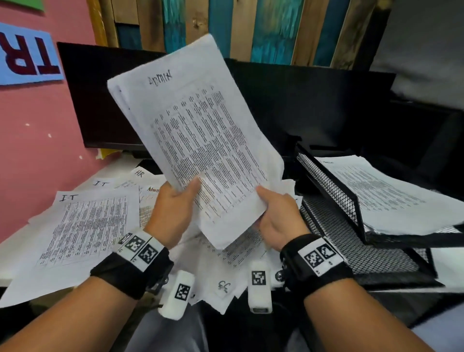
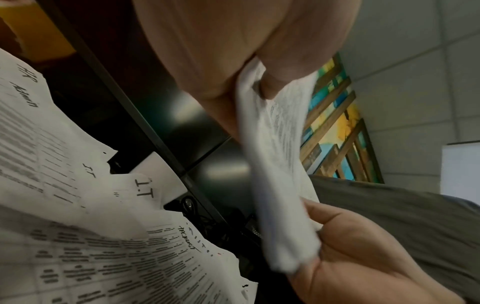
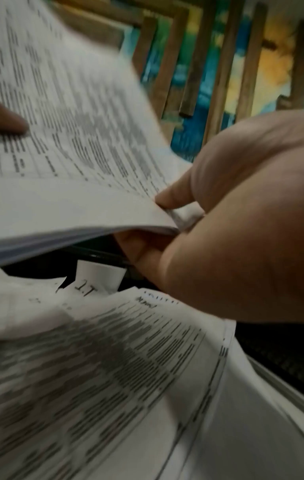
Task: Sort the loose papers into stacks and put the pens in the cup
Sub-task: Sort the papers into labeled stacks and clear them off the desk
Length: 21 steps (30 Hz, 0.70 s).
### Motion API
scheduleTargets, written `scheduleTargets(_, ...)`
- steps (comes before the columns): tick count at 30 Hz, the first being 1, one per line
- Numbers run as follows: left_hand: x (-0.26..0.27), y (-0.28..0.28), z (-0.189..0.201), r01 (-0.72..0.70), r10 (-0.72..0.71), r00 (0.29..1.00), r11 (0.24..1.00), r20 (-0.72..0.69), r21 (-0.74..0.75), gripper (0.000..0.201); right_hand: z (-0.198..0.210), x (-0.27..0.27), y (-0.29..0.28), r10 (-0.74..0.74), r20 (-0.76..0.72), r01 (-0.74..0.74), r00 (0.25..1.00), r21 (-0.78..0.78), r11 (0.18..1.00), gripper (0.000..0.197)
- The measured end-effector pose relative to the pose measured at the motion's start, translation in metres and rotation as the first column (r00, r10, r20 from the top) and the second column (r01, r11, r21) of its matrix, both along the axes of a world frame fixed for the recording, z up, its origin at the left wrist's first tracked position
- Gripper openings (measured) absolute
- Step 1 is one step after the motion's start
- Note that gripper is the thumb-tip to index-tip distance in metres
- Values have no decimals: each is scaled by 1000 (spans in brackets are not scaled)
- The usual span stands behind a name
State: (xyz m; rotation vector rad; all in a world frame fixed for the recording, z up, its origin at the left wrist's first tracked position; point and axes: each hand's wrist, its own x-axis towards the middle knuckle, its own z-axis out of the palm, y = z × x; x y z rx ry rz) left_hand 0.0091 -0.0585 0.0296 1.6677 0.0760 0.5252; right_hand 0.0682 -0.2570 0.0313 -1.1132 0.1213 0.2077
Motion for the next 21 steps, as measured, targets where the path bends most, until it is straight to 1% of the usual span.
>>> scheduleTargets(1, -4, -4, 2, 43, -43, 999, 999, -13, -7, 32, 4, 1, -7, -22, 17, 22, 1000, -11, 1000, 25)
scheduleTargets(2, -7, -7, 1, 107, -106, 994, 994, -17, 14, 28, 9, 1, -14, -37, 37, 38, 999, -29, 999, 27)
scheduleTargets(3, -11, -9, 2, 177, -176, 984, 983, -34, 39, 28, 15, 0, -21, -50, 59, 53, 997, -52, 997, 29)
scheduleTargets(5, -19, -9, -2, 250, -245, 967, 965, -64, 81, 27, 29, -2, -37, -102, 114, 113, 988, -97, 989, 31)
scheduleTargets(6, -23, -6, -6, 263, -257, 964, 960, -74, 98, 28, 37, -4, -46, -136, 139, 151, 981, -105, 983, 32)
scheduleTargets(8, -32, 1, -15, 309, -297, 950, 941, -102, 138, 34, 58, -13, -67, -228, 177, 243, 957, -72, 967, 38)
scheduleTargets(9, -34, 5, -20, 318, -296, 945, 931, -136, 179, 31, 67, -16, -78, -273, 193, 285, 943, -41, 958, 39)
scheduleTargets(11, -39, 10, -30, 299, -249, 946, 919, -209, 258, 6, 81, -20, -101, -349, 215, 352, 912, 22, 936, 42)
scheduleTargets(12, -38, 15, -38, 294, -234, 946, 912, -225, 286, 14, 87, -23, -112, -385, 222, 384, 896, 49, 922, 44)
scheduleTargets(13, -39, 19, -43, 285, -216, 945, 913, -245, 291, 18, 92, -24, -124, -421, 223, 417, 879, 65, 906, 46)
scheduleTargets(14, -41, 21, -46, 276, -199, 944, 912, -261, 303, 13, 95, -26, -136, -456, 217, 451, 863, 72, 890, 45)
scheduleTargets(16, -42, 29, -56, 230, -150, 951, 928, -270, 293, 16, 99, -27, -162, -495, 200, 492, 845, 69, 868, 43)
scheduleTargets(18, -42, 36, -70, 184, -116, 961, 946, -252, 267, 17, 95, -26, -189, -519, 183, 517, 835, 63, 854, 45)
scheduleTargets(19, -40, 41, -78, 183, -114, 956, 952, -270, 245, 31, 91, -24, -201, -537, 170, 538, 826, 46, 842, 46)
scheduleTargets(20, -37, 46, -87, 192, -117, 944, 955, -308, 227, 50, 87, -23, -211, -557, 155, 562, 816, 14, 827, 47)
scheduleTargets(21, -33, 52, -97, 185, -111, 942, 959, -316, 214, 61, 83, -22, -218, -580, 141, 588, 802, -17, 809, 48)
